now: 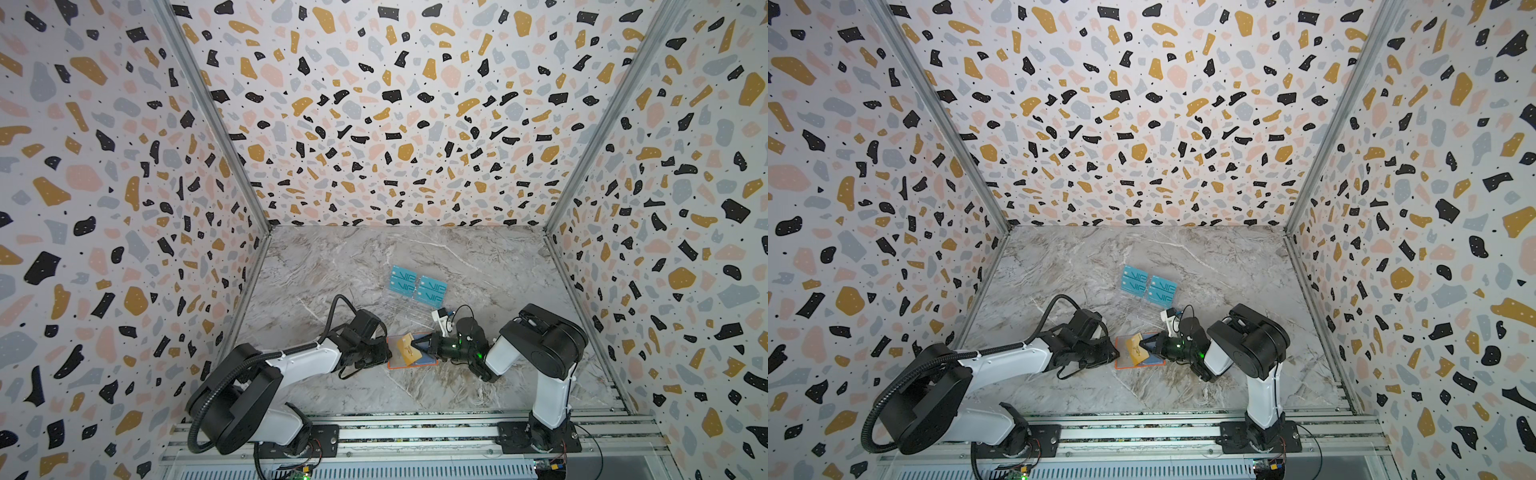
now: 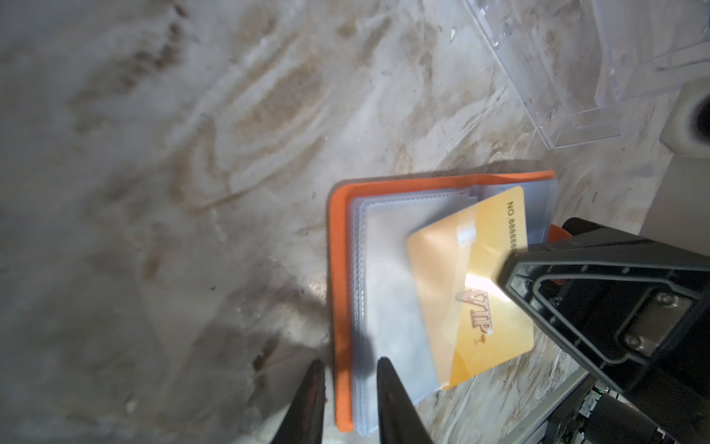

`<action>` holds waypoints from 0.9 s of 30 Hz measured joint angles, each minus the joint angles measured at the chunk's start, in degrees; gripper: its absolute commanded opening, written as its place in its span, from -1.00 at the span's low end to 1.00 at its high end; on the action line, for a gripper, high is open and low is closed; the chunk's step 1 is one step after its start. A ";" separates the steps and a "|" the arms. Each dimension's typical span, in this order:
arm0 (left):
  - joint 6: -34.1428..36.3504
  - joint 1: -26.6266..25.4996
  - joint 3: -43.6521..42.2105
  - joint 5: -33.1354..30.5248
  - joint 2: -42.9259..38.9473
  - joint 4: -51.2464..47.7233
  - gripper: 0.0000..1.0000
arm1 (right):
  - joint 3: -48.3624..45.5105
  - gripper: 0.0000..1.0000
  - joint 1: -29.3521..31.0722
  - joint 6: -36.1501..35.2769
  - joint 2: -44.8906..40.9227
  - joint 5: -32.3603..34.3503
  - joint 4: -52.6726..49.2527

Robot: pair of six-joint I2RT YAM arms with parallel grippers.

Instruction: Put the credit cards into the card holder

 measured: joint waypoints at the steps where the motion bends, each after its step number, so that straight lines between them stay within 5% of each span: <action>1: -0.13 0.00 -0.02 0.15 0.00 0.07 -0.48 | -0.28 -1.00 0.15 0.59 0.42 0.39 1.07; 17: -2.73 0.00 -0.98 1.25 -0.11 2.03 -0.51 | -0.22 -1.00 3.56 2.67 1.31 7.21 3.85; 27: -3.34 0.00 -1.57 1.86 -0.35 3.34 -0.50 | 2.45 -0.39 6.51 -4.81 -7.54 10.49 -15.43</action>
